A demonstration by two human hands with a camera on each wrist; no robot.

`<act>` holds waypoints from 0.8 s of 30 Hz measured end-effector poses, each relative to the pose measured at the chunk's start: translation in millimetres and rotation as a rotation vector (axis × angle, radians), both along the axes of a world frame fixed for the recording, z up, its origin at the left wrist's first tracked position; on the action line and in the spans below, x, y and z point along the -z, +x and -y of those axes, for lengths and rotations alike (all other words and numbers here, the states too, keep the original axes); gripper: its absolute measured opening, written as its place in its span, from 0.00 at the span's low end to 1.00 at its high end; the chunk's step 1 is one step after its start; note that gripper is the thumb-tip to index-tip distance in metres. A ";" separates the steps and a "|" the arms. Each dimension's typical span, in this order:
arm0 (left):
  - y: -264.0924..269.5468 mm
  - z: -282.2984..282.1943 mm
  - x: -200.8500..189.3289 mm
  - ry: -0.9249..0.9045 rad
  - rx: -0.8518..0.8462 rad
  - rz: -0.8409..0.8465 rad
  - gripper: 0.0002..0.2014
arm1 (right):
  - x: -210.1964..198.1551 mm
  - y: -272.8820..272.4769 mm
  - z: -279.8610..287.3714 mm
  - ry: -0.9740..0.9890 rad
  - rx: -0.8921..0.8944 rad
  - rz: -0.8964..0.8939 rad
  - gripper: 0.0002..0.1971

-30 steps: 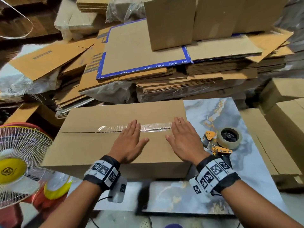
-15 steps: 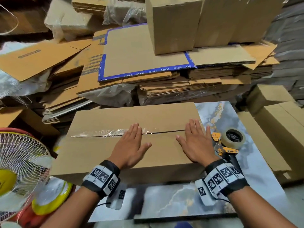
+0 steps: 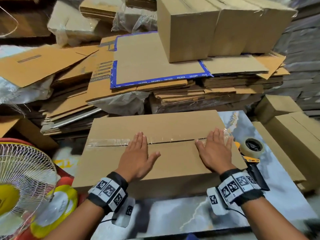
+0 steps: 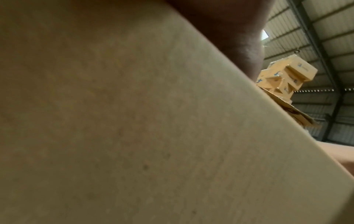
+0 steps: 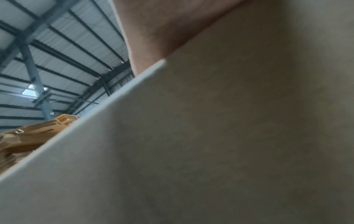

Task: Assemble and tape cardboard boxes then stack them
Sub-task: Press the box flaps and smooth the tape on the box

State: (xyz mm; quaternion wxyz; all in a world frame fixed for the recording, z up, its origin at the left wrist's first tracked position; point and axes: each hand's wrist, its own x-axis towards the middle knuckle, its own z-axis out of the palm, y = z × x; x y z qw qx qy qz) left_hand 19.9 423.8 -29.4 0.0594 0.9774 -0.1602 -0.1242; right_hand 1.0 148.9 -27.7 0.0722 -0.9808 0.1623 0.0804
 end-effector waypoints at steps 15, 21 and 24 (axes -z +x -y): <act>2.0 -47.5 -2.3 0.023 -0.055 0.016 0.47 | 1.6 -0.4 -87.3 0.046 -0.255 -0.026 0.42; 3.7 -76.5 -3.2 0.002 -0.001 -0.006 0.44 | 4.3 10.0 -115.5 0.104 -0.178 -0.001 0.42; 2.1 -115.0 -5.4 0.038 -0.152 0.063 0.45 | 6.9 10.2 -109.8 0.110 -0.170 0.010 0.42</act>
